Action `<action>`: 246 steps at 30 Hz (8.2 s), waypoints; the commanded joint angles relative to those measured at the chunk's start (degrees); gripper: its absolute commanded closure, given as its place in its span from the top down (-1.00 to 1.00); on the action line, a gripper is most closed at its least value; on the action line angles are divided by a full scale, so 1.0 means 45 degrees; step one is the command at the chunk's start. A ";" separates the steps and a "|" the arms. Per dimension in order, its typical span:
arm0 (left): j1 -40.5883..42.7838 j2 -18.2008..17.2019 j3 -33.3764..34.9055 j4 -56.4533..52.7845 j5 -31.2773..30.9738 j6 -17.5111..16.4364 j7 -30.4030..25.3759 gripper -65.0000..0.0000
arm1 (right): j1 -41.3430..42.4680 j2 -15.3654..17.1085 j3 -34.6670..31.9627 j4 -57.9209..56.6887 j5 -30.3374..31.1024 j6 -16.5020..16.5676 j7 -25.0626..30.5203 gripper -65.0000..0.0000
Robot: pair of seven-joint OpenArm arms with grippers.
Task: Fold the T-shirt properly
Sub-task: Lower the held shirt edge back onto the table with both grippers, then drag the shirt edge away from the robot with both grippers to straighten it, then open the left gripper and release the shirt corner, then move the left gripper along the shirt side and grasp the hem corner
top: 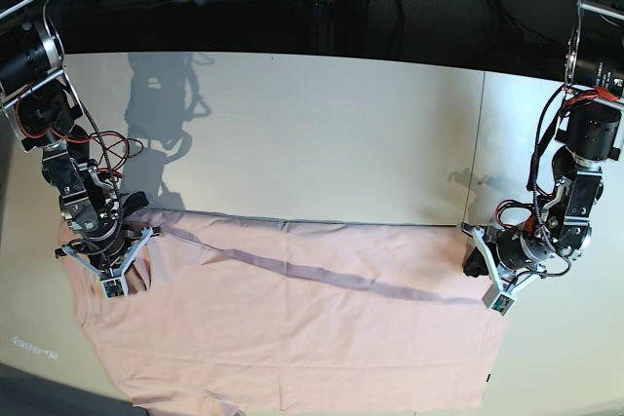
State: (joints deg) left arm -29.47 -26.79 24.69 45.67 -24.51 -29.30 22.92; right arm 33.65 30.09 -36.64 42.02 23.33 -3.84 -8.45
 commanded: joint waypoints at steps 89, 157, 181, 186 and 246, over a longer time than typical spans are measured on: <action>0.9588 -0.1579 -0.4609 1.0598 0.1734 0.0277 0.4580 -1.00 | -0.9709 0.1957 0.6547 0.6941 0.0772 0.3002 -0.4245 -1.00; 1.1244 -0.1846 -1.0341 1.3347 -0.2963 -0.0277 0.3696 0.11 | -1.3726 0.1953 0.8369 0.9296 0.0772 0.3249 -0.3920 -1.00; -0.0175 -0.1695 -0.3900 -0.0583 -0.1700 -0.0408 -0.0908 0.11 | -1.3721 0.1739 0.8369 0.9296 0.0767 0.3619 -0.3551 -1.00; -0.1122 -0.1175 -0.3871 -0.3060 -0.1598 -0.0457 -0.1103 0.11 | -1.3726 0.1739 0.8369 0.9296 0.0772 0.3619 -0.3551 -1.00; -0.1098 0.1083 -0.3871 -0.3711 0.1375 0.0272 -0.2710 -1.00 | -1.2628 0.1739 0.8388 0.9311 0.1282 0.3949 -0.3123 -1.00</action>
State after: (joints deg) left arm -32.91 -21.43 7.31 28.51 -18.50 -28.75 10.66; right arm -22.94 37.60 1.61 84.42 29.41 10.28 -18.39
